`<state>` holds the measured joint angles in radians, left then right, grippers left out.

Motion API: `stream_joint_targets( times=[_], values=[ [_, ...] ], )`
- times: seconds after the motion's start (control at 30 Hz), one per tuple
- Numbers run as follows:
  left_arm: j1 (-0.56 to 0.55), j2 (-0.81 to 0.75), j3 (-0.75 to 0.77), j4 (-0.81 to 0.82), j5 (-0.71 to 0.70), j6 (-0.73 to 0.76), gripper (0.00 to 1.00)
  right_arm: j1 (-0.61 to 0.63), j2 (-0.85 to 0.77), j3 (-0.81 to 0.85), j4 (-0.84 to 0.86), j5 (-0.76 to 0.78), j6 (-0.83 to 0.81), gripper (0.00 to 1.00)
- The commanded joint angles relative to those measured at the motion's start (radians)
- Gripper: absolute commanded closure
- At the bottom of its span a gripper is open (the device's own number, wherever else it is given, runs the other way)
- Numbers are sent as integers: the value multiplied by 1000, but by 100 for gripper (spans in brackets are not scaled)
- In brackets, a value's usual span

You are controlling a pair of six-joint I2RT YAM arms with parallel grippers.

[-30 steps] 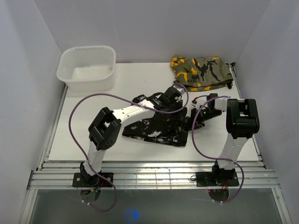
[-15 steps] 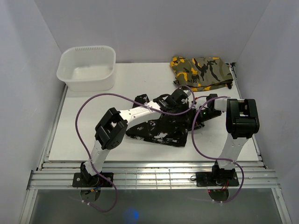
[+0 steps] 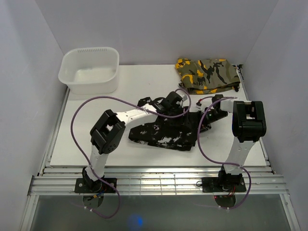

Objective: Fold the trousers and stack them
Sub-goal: Fold the trousers

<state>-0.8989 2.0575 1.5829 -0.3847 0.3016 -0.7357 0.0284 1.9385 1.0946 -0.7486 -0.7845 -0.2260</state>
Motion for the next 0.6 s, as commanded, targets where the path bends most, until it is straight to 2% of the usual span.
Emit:
stream_joint_targets(
  times=[0.0, 0.03, 0.07, 0.13, 0.17, 0.23, 0.27, 0.3, 0.33, 0.4, 0.43, 0.47, 0.53, 0.57],
  values=[
    [148, -219, -92, 23, 108, 94, 34, -16, -3, 108, -90, 74, -107, 82],
    [175, -249, -110, 23, 131, 149, 33, -45, -16, 128, -115, 94, -119, 78],
    [199, -307, -130, 23, 174, 174, 33, -53, -21, 151, -132, 138, -140, 69],
    [284, -364, -198, 32, 249, 253, 32, -77, -20, 235, -165, 192, -191, 60],
    [311, -394, -222, 50, 372, 284, 32, -87, -16, 269, -210, 239, -216, 53],
    [394, -479, -305, 76, 505, 327, 31, -114, -15, 365, -248, 286, -275, 46],
    [438, -526, -357, 110, 607, 343, 31, -128, -21, 434, -273, 327, -306, 37],
    [458, -542, -379, 125, 645, 341, 31, -133, -26, 435, -285, 335, -318, 34],
    [478, -554, -398, 135, 674, 340, 31, -137, -32, 508, -300, 327, -325, 31],
    [523, -557, -438, 185, 762, 323, 32, -134, -41, 583, -366, 231, -331, 25],
    [535, -545, -478, 207, 863, 306, 34, -128, -41, 618, -395, 173, -328, 22],
    [552, -537, -501, 271, 905, 258, 35, -101, -42, 663, -423, 66, -323, 18],
    [561, -513, -561, 332, 955, 223, 35, -62, -53, 654, -468, -36, -306, 13],
    [568, -504, -578, 343, 961, 217, 35, -29, -58, 589, -469, -149, -299, 11]
  ],
)
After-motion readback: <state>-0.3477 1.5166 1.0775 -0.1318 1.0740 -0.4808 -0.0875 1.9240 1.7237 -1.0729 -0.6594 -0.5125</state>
